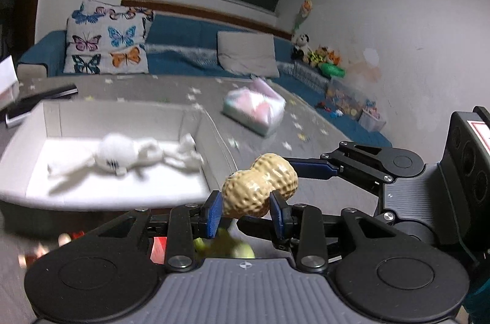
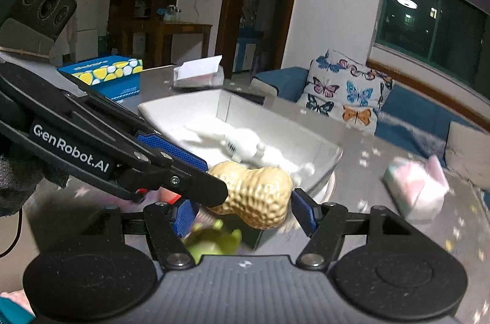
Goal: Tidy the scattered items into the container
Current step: 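Lift the peanut toy with the left gripper and carry it into the box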
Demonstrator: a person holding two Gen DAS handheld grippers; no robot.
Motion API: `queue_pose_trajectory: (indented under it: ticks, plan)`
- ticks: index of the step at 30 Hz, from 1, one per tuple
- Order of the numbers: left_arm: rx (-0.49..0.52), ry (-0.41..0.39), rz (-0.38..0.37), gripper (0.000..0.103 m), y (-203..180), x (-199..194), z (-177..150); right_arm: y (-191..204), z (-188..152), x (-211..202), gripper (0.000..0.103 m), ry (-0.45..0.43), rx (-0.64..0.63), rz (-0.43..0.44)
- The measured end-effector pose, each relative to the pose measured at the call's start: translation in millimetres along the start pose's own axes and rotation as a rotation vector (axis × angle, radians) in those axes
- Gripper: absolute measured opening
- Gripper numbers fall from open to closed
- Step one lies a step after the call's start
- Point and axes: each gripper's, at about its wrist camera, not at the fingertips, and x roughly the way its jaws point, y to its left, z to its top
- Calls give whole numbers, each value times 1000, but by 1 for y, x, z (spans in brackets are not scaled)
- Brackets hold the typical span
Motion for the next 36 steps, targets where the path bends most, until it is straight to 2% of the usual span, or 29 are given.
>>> queue_pose_trajectory:
  ticks: [8,19,28,36]
  plan:
    - [-109,-8,20,36,45,31,35,-30,37,57,67,50,-55,41]
    - [-259,82,45,36,92,82,40,-51,45,138,67,219,-137,135]
    - [-310,130,49,36,99,100,36,-51,39,159,68,298,-170,147]
    - [-319,127,42,36,99,103,35,-52,37,156,68,284,-162,129]
